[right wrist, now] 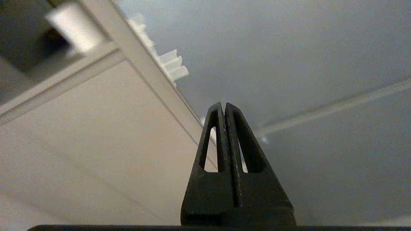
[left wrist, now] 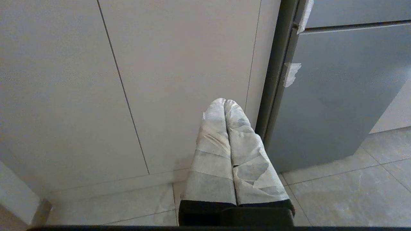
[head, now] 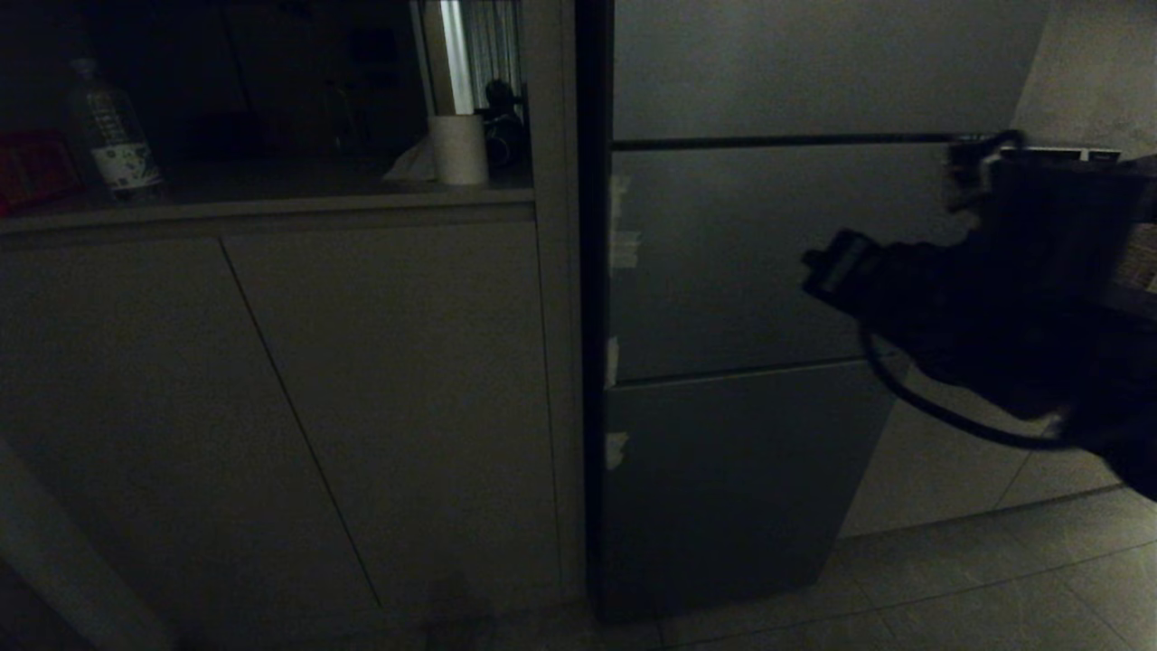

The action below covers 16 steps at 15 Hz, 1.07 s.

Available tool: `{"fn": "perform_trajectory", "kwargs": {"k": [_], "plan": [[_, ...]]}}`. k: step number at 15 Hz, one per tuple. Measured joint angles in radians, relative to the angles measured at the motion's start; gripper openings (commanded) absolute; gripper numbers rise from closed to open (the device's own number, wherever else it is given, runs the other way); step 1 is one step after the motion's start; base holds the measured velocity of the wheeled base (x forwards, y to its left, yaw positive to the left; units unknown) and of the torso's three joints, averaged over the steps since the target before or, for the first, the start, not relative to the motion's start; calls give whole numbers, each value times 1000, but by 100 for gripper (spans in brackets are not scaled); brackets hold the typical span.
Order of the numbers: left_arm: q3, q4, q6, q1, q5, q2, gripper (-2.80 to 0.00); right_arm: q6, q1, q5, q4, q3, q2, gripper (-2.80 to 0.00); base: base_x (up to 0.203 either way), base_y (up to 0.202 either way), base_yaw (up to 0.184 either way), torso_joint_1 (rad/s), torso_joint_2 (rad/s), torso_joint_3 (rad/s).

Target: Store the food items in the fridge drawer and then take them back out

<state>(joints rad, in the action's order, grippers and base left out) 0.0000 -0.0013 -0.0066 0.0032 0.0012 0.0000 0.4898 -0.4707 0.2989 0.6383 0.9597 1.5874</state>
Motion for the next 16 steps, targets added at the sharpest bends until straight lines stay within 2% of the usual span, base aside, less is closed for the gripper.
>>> {"fn": "perform_trajectory", "kwargs": {"k": [3,6,8,10,12,14,16], "plan": [[0,0,0,-1,0,0,-280,-26,10,21,-10,-337,-390,-280,0,0,0,0,0,0],[0,0,0,0,0,0,-280,-65,150,60,-96,-639,-723,-280,0,0,0,0,0,0],[0,0,0,-1,0,0,-280,-165,214,56,-154,-768,-906,-280,0,0,0,0,0,0],[0,0,0,0,0,0,-280,-311,244,4,-223,-860,-1070,-280,0,0,0,0,0,0],[0,0,1,-1,0,0,-280,-414,259,-108,-314,-917,-1204,-280,0,0,0,0,0,0],[0,0,1,0,0,0,-280,-451,265,-221,-423,-948,-1269,-280,0,0,0,0,0,0],[0,0,1,0,0,0,-280,-487,268,-277,-552,-954,-1298,-280,0,0,0,0,0,0]]}}
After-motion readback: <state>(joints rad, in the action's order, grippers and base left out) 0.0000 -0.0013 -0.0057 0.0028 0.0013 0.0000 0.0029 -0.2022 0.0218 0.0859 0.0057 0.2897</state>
